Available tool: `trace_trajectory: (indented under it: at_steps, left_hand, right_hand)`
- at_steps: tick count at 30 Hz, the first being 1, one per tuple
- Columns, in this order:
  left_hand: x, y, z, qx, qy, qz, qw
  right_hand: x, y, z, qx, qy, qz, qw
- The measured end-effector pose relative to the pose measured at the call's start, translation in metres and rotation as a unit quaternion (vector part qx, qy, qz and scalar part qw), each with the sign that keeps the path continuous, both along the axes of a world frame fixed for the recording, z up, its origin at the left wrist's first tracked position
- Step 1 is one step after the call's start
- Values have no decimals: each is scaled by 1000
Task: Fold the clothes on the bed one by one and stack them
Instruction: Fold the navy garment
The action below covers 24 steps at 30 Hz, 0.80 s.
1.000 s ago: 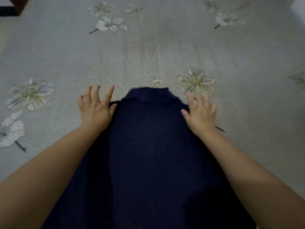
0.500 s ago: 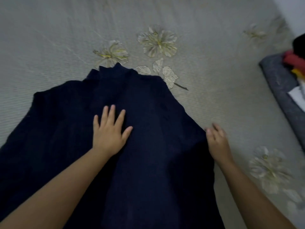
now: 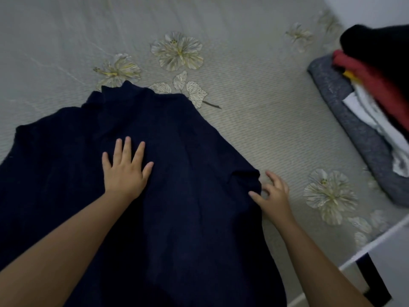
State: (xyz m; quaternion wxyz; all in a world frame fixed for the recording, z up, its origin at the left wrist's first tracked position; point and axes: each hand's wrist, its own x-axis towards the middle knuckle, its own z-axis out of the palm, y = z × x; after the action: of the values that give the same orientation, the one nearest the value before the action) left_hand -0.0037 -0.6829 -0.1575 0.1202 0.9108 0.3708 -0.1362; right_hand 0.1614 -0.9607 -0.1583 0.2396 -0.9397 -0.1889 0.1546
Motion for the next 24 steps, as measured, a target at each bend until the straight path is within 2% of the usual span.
trace_trajectory:
  at_steps: [2, 5, 7, 8, 10, 12, 14, 16, 18, 19, 20, 21, 23, 24]
  left_hand:
    - [7, -11, 3, -10, -20, -5, 1000]
    - [26, -31, 6, -33, -56, -31, 997]
    - [42, -44, 8, -49, -76, -54, 994]
    - [51, -50, 9, -53, -78, -63, 994]
    - [69, -60, 11, -55, -68, -65, 994]
    - [87, -66, 13, -56, -60, -53, 995]
    - [101, -69, 15, -53, -67, -43, 995]
    - [110, -73, 18, -54, -70, -32, 996]
    - [118, -78, 19, -59, -64, -30, 996]
    - [123, -81, 19, -62, -62, -30, 996]
    - [128, -85, 18, -65, -64, -29, 995]
    - [133, -89, 18, -68, -69, -27, 995]
    - [143, -97, 16, -71, -71, -21, 995]
    - [147, -101, 14, -73, -63, -18, 995]
  right_hand:
    - [0, -5, -2, 20, -14, -8, 1000]
    - [20, -6, 19, 105, 19, -68, 992]
    - [50, -4, 42, 82, 26, -46, 995]
    - [71, -2, 53, 64, 1, -26, 998]
    - [114, 8, 81, 50, -112, 0, 992]
    - [149, 19, 105, 55, -238, 76, 967]
    - [170, 18, 110, 25, -296, 194, 935]
    - [174, 0, 87, -45, -276, 286, 917]
    - [164, -26, 54, -79, -216, 327, 917]
    - [160, -39, 40, -56, -179, 307, 933]
    - [160, -48, 27, -9, -110, 239, 965]
    - [161, -49, 24, 58, -26, 124, 990]
    - [168, -39, 21, 131, 102, -88, 982]
    - [175, -32, 19, 135, 107, -129, 977]
